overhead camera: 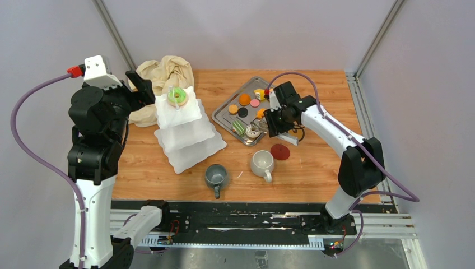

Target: Serve the afternoon tea

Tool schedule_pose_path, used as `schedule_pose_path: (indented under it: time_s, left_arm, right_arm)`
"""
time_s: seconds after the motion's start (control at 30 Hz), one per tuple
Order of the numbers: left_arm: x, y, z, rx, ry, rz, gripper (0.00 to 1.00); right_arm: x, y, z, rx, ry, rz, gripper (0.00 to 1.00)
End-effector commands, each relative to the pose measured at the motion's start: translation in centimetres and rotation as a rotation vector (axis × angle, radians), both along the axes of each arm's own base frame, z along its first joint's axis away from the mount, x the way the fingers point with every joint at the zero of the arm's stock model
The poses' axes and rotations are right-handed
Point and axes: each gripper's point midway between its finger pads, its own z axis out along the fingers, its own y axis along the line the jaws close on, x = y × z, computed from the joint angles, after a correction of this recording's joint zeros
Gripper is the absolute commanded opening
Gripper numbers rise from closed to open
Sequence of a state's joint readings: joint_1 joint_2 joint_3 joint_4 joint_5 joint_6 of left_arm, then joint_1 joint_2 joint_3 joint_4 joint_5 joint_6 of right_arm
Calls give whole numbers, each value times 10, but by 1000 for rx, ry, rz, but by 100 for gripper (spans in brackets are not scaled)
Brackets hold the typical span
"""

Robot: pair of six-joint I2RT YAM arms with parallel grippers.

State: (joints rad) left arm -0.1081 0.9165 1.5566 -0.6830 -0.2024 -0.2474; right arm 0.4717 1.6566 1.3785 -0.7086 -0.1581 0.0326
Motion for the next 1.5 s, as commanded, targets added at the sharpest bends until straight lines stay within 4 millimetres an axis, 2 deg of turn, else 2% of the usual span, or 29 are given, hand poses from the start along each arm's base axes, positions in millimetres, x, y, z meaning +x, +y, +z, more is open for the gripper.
schedule_pose_path:
  time_s: [0.0, 0.1, 0.23, 0.43, 0.5, 0.7, 0.83, 1.2, 1.47]
  left_arm:
    - [0, -3, 4, -11, -21, -11, 87]
    - [1, -4, 3, -17, -20, -15, 87]
    - [1, -5, 4, -18, -24, -21, 87]
    - [1, -5, 1, -17, -19, -19, 87]
    - [1, -5, 0, -18, -17, -18, 87]
    - [1, -5, 0, -19, -19, -20, 87]
    - [1, -4, -1, -16, -17, -17, 87]
    - [2, -5, -2, -20, -16, -21, 87]
    - [0, -5, -1, -20, -18, -23, 87]
  right_arm:
    - [-3, 0, -10, 5, 55, 30, 42]
    - [-2, -3, -17, -19, 64, 28, 42]
    - [1, -18, -23, -104, 58, 12, 43]
    - [-1, -22, -20, -123, 54, 12, 45]
    - [-1, -20, -17, -108, 48, 13, 39]
    - [-1, -15, -14, -82, 45, 20, 11]
    - [0, -15, -11, -78, 39, 15, 8]
    - [4, -10, 6, -44, 6, 7, 10]
    - [8, 6, 12, 26, 16, 28, 27]
